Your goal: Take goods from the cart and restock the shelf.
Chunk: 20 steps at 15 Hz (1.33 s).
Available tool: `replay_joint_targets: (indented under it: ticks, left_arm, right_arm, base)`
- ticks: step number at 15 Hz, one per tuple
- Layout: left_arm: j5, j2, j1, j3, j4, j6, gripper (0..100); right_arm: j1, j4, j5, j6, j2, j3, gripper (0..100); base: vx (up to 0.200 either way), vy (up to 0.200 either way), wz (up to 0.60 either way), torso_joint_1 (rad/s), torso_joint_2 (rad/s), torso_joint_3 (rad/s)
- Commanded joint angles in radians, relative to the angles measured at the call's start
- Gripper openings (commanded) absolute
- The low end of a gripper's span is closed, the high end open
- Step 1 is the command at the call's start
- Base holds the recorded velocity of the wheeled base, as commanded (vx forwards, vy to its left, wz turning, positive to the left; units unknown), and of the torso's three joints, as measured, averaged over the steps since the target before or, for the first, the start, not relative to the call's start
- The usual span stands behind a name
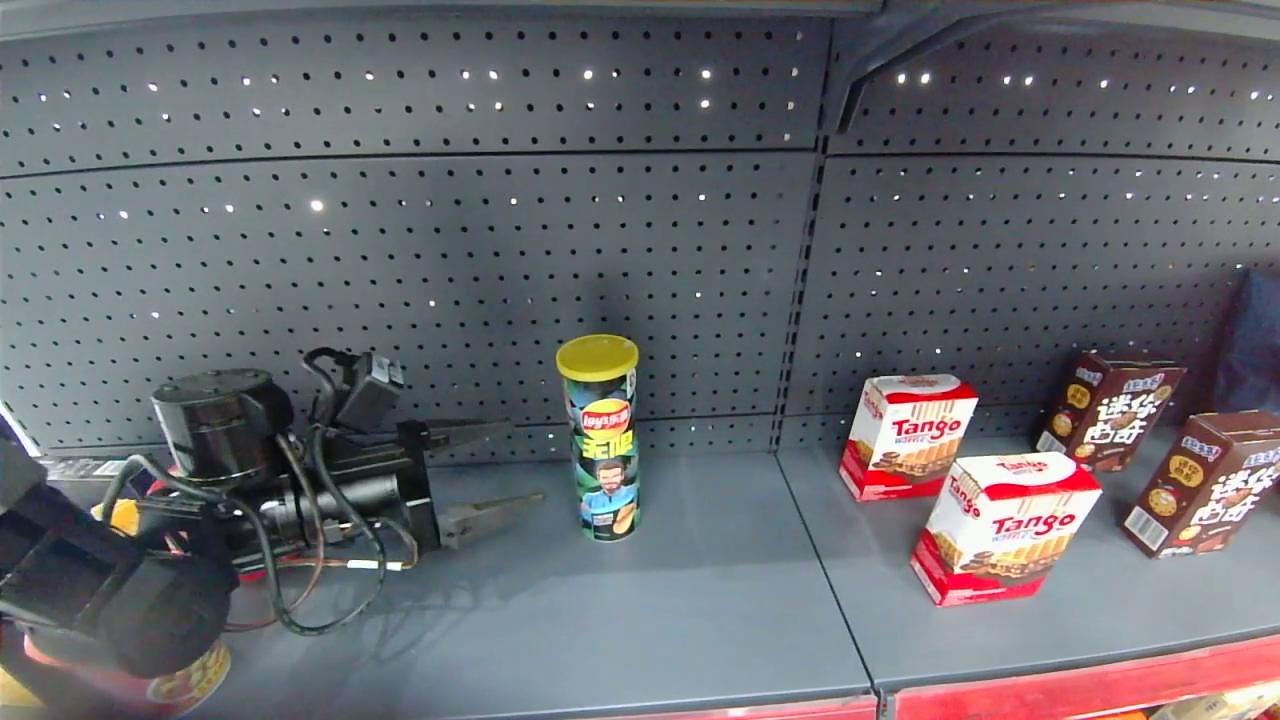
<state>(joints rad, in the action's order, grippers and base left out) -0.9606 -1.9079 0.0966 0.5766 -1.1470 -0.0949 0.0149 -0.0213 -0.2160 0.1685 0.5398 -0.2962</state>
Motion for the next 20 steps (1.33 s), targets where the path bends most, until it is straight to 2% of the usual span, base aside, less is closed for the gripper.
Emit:
replay_joint_targets:
  ticks: [1,2,4,8,12,16,17,20]
  left_arm:
    - [-0.001,-0.074,0.020,0.016,0.000,0.001,100]
    - [-0.001,-0.100,0.029,0.058,0.001,0.007,100]
    - [-0.007,-0.143,0.041,0.154,0.003,0.044,100]
    - [-0.007,-0.204,0.064,0.270,0.006,0.072,100]
    - [-0.007,-0.246,0.092,0.281,0.004,0.073,100]
    - [-0.007,-0.298,0.114,0.350,0.006,0.073,100]
    - [-0.007,-0.318,0.132,0.388,0.015,0.081,100]
    - [-0.004,-0.326,0.149,0.425,0.087,0.081,100]
  right_arm:
    - [0.000,0.000,0.003,0.000,0.006,0.003,0]
    - [0.000,0.000,0.003,0.002,0.006,0.006,0]
    - [0.000,0.001,0.004,0.002,0.006,0.009,0]
    - [0.000,0.003,0.003,0.000,-0.003,0.012,0]
    - [0.000,0.001,0.004,0.000,0.003,0.009,0]
    - [0.000,0.001,0.004,0.002,0.003,0.011,0]
    - [0.000,0.001,0.004,0.000,0.003,0.009,0]
    - [0.000,0.001,0.004,0.000,0.005,0.011,0]
  base:
    - [0.000,0.000,0.00,0.000,0.00,0.000]
    - [0.000,0.000,0.00,0.000,0.00,0.000]
    - [0.000,0.000,0.00,0.000,0.00,0.000]
    - [0.000,0.000,0.00,0.000,0.00,0.000]
    - [0.000,0.000,0.00,0.000,0.00,0.000]
    - [0.000,0.000,0.00,0.000,0.00,0.000]
    - [0.000,0.000,0.00,0.000,0.00,0.000]
    - [0.000,0.000,0.00,0.000,0.00,0.000]
